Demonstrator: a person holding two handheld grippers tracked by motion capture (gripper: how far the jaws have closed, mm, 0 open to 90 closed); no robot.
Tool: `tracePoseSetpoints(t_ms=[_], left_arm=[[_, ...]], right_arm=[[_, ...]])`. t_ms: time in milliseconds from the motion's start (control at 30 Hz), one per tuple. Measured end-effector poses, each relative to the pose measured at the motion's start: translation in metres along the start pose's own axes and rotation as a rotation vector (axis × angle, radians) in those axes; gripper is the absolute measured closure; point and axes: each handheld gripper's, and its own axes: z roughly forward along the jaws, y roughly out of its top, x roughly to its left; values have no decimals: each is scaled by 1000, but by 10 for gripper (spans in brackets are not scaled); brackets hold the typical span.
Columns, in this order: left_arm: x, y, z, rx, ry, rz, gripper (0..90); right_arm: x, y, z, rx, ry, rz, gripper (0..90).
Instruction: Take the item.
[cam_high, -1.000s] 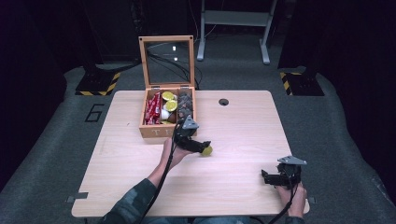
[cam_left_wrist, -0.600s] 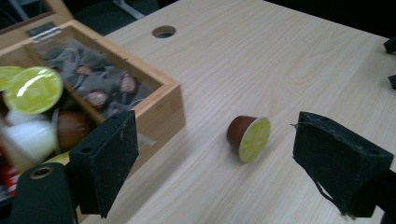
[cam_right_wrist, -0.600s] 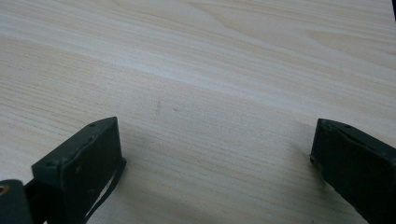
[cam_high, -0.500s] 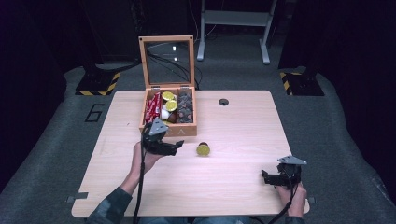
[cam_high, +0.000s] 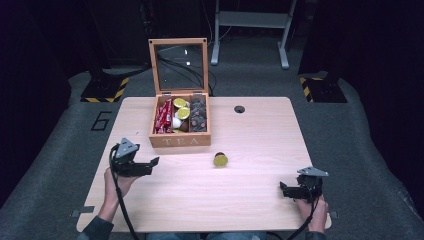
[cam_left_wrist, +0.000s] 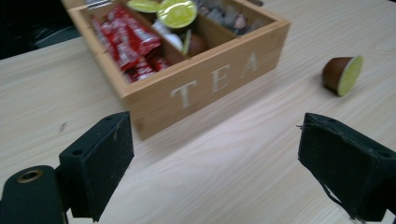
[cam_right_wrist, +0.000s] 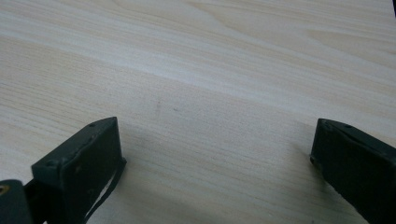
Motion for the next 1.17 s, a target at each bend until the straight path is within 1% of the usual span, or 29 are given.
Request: tracePoseSetpoints(t_ms=[33,133,167,200,300,367,433,467,500,533,567,633,700,767,833,867,900,967,1000,1067,1133,1167], left_arm=[[4,-4,-3,-2,12,-6,101],[16,-16,-11,3,42,-30,91],[22,-24,-16,11,60,-40,90],[22,-24,-16,11,60,-40,89],[31,-40,-20,22,80,-69,87],[37,-51,-22,39,92,-85,85],[42,-62,-22,69,113,-91,85],[46,-74,-22,100,127,-106,85],[49,-79,-22,108,133,-115,82],[49,-79,-22,108,133,-115,80],[52,-86,-21,121,142,-122,80],[55,-95,-20,146,151,-136,73],[59,-104,-20,177,161,-140,63],[62,-113,-18,193,166,-156,46],[63,-116,-18,197,165,-160,43],[64,-117,-18,213,165,-158,37],[64,-119,-18,217,171,-164,33],[64,-119,-18,211,167,-161,29],[63,-118,-18,211,167,-150,26],[62,-119,-16,218,176,-146,25],[61,-119,-16,212,184,-143,24],[61,-119,-16,211,185,-143,23]], right_arm=[[0,0,0,-2,-2,6,12],[0,0,0,-2,-2,4,11],[0,0,0,-2,-3,5,11],[0,0,0,-2,-3,5,11],[0,0,0,-2,-3,5,11],[0,0,0,-1,-1,7,11],[0,0,0,-1,-1,6,11],[0,0,0,-1,-1,6,11],[0,0,0,-1,-1,6,11],[0,0,0,-1,-1,6,11],[0,0,0,0,-2,3,11],[0,0,0,0,-2,3,11],[0,0,0,-2,-3,5,11],[0,0,0,0,0,3,11],[0,0,0,-2,-3,6,11],[0,0,0,-2,-3,4,11],[1,0,0,-6,-3,10,11],[1,0,0,-7,-3,12,11],[0,-1,0,-3,2,3,11],[0,-1,0,-2,2,4,11],[0,-1,0,-2,2,4,11],[1,0,0,-5,-2,13,11]])
